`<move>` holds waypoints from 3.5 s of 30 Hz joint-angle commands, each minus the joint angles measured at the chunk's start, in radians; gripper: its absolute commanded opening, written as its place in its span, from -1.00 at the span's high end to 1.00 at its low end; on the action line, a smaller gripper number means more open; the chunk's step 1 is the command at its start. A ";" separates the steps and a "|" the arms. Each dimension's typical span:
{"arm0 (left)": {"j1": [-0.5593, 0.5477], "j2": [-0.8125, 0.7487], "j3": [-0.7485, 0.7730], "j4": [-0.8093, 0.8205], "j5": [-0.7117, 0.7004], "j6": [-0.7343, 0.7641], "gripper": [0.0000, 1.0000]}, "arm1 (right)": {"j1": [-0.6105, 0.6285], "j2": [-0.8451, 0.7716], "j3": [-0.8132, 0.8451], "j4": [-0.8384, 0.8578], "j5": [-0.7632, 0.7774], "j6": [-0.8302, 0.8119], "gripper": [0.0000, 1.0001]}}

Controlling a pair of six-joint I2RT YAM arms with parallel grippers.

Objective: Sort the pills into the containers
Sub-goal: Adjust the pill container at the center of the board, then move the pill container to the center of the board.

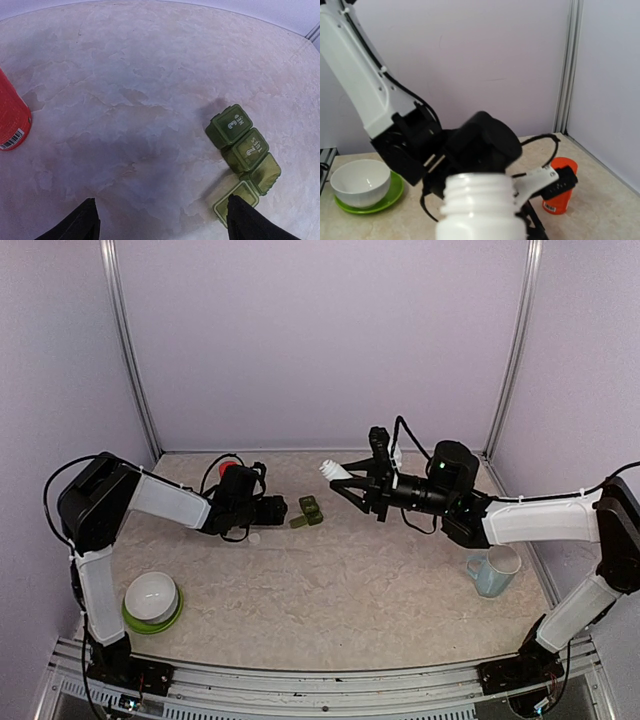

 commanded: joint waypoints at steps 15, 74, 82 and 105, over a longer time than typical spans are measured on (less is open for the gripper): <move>0.041 0.167 0.167 -0.099 0.146 0.144 -0.80 | -0.061 0.014 -0.054 0.099 -0.004 0.053 0.97; 0.012 0.129 0.119 0.069 0.627 0.146 -0.97 | -0.191 0.329 0.013 0.220 -0.070 0.133 0.98; 0.055 0.002 0.044 0.103 0.574 0.105 -0.98 | -0.195 0.417 0.084 0.164 -0.075 0.076 0.98; 0.090 0.090 0.165 0.105 0.511 0.073 -0.98 | -0.195 0.570 0.273 -0.074 -0.062 0.000 0.99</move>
